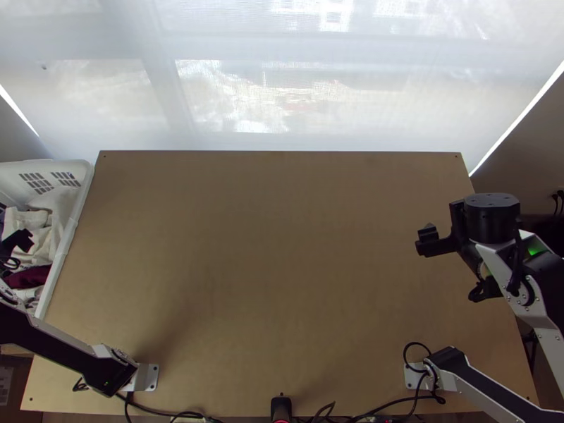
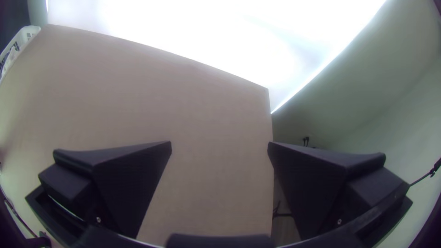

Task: Fold the t-shirt

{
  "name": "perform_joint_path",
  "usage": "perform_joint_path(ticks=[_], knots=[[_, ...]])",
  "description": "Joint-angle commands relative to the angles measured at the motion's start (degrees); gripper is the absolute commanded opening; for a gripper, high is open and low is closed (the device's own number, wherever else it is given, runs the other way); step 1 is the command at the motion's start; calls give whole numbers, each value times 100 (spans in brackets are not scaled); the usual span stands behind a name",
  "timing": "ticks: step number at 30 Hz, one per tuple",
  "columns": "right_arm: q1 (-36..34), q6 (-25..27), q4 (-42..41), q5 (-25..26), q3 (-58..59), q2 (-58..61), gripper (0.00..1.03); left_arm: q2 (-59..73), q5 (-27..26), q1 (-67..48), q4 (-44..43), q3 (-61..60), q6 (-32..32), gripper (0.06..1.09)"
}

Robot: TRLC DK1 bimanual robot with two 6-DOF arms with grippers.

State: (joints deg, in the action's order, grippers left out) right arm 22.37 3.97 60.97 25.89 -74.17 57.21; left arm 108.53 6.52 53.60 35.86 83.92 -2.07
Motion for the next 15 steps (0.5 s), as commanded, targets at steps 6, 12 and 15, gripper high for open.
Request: perform_joint_path(ticks=[6, 12, 15], knots=[[-5, 166, 47, -5, 140, 45, 98, 1425, 508, 106, -826, 54, -110, 95], [-13, 157, 38, -5, 245, 71, 98, 1759, 684, 124, -993, 54, -127, 84], [-31, 157, 38, -5, 316, 45, 98, 1803, 684, 159, -1195, 46, -154, 62]])
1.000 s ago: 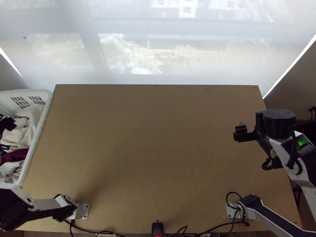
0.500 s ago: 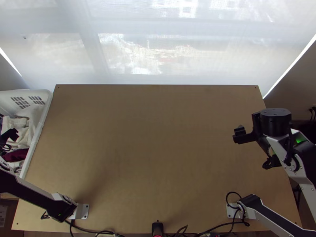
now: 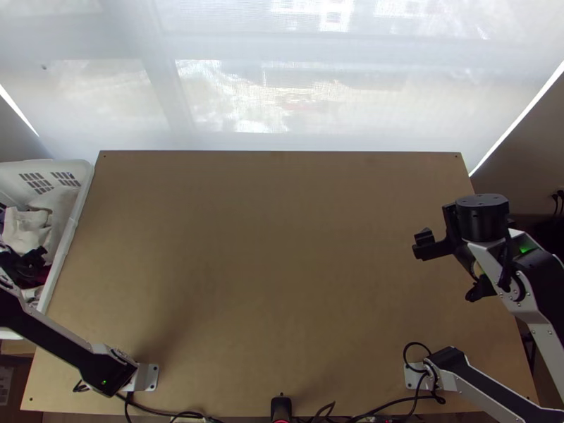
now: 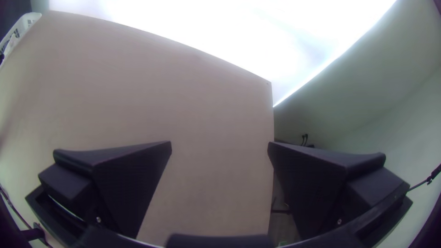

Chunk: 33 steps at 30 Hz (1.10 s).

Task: Fold the t-shirt

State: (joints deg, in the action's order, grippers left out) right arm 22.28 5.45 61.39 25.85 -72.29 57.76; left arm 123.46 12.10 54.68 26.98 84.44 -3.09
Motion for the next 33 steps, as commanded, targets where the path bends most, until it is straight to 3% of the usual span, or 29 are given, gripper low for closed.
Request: perform_joint_path(ticks=[1, 5, 6, 11, 18, 23, 29, 33], knots=[[-31, 8, -4, -1, 154, -10, 98, 310, 126, 70, -369, -7, -51, 53], [-31, 17, -4, -1, 172, -28, 98, 310, 126, 78, -431, -7, -60, 14], [-31, 8, -13, -1, 163, -19, 98, 310, 117, 78, -422, -7, -121, 10], [-31, 8, -39, -1, 172, -28, 98, -182, -50, 70, -132, -16, -25, 10], [22, 0, -100, -1, 84, -107, 98, -2071, -1350, -71, 729, -148, 327, 9], [74, 26, -100, -1, -127, -212, 98, -3504, -1895, -273, 1116, -235, 661, 9], [206, 96, -232, -1, 66, -520, 98, -4717, -2968, -713, 1837, 564, 740, 9], [277, 87, -250, -9, 154, -660, 98, -5192, -3222, -1222, 2206, 1426, 784, 9]])
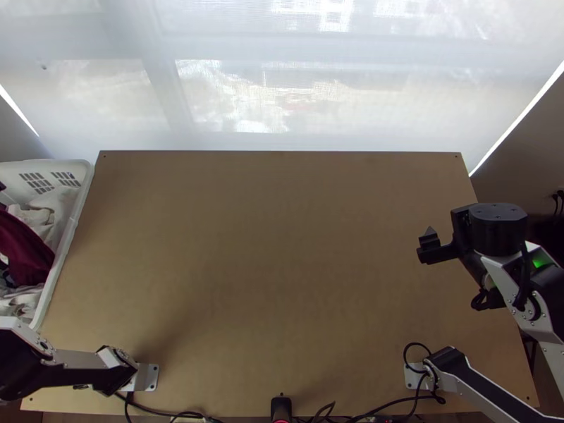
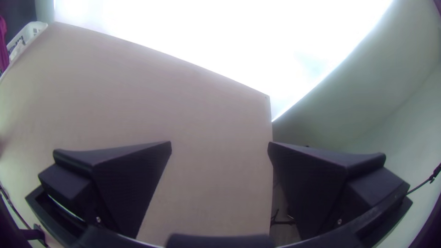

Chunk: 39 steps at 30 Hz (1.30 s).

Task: Fold the t-shirt

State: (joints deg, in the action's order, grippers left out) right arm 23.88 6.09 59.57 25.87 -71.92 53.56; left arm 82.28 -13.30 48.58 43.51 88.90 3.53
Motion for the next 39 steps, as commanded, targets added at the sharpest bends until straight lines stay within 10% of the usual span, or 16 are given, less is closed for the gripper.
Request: perform_joint_path(ticks=[1, 15, 39], knots=[[143, 24, -68, -12, 126, -258, 98, -1135, -683, -753, 633, 1235, 130, 9], [354, 174, -86, -12, 187, -531, 98, -626, -604, -4401, 1644, 3959, 377, 9], [108, 613, 2, -3, 398, -715, 98, 1862, -120, -10782, 1819, 3203, 130, 9]])
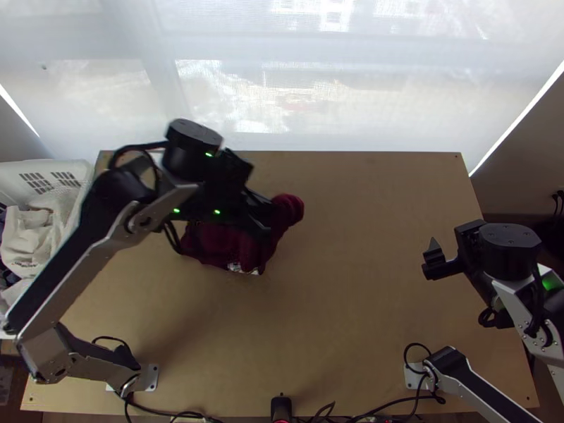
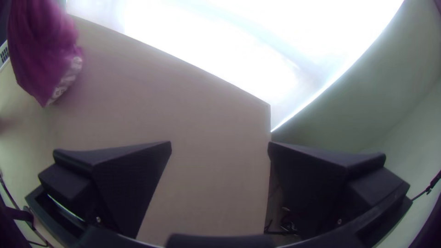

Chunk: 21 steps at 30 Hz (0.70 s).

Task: Fold the t-shirt

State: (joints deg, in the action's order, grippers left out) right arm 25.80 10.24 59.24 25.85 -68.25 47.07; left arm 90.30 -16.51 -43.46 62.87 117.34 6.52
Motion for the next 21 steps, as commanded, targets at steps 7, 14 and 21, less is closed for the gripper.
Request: perform_joint_path(ticks=[7, 14, 21], knots=[[-154, 470, 8, 8, 154, -304, 98, 2264, 192, -2395, -398, 1045, -125, 10], [-339, 470, -53, 8, 391, -418, 98, 2844, 201, -2676, -697, 1265, -143, 41], [-348, 497, -159, 8, 479, -418, 98, 2615, 474, -2483, -653, 1265, -441, 93]])
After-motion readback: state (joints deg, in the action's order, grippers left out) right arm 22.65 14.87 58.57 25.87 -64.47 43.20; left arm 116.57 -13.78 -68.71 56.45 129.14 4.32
